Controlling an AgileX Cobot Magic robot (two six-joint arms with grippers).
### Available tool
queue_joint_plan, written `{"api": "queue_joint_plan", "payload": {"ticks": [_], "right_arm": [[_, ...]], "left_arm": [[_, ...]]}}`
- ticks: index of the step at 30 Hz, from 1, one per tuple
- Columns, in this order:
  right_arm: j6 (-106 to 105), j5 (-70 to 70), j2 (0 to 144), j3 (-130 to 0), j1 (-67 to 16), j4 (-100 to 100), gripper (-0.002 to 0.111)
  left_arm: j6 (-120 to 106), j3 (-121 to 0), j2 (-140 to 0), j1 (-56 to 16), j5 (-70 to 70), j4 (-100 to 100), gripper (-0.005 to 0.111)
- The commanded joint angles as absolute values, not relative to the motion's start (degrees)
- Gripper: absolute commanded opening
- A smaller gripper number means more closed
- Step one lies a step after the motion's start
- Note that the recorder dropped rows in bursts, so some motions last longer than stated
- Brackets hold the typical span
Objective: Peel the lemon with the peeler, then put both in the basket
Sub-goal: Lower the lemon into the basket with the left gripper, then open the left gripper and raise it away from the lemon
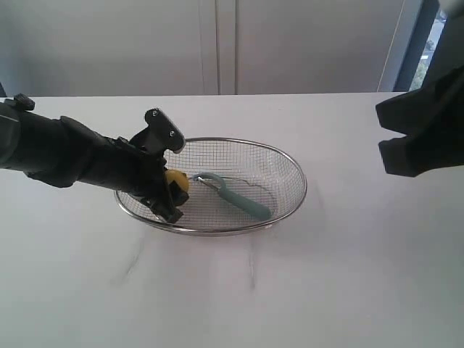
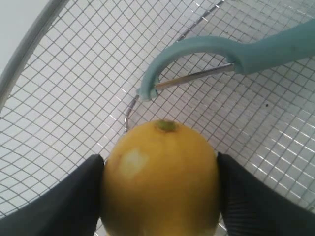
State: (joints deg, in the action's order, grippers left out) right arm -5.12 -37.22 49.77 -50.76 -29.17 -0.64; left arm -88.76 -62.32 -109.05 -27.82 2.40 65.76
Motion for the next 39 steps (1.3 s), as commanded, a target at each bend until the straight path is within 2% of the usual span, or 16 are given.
{"api": "queue_joint_plan", "payload": {"ticks": [1,7,28,31,39], "right_arm": [[-4.3,-36.1,49.7,-50.6,-29.1,0.0,0.0],[-4.3,-36.1,49.7,-50.6,-29.1,0.0,0.0],[-4.1,-36.1,49.7,-50.6,-29.1,1.0,0.0],[-4.1,-36.0,49.7,-50.6,-29.1,1.3,0.0],[-1.6,-35.6,49.7,-50.6,-29.1,3.1,0.0]], "left_arm": [[-88.3,-62.7,-108.6,-28.1,1.7,67.0,0.072],[-88.3,-62.7,-107.7,-28.1,1.1,67.0,0.076],[-86.2,-62.8,-98.5,-28.1,-6.5,67.0,0.074],[-83.0,-62.8,-95.4,-28.1,-10.8,67.0,0.066],[-71.9,-62.8,-86.2,-28.1,-16.2,64.0,0.028]]}}
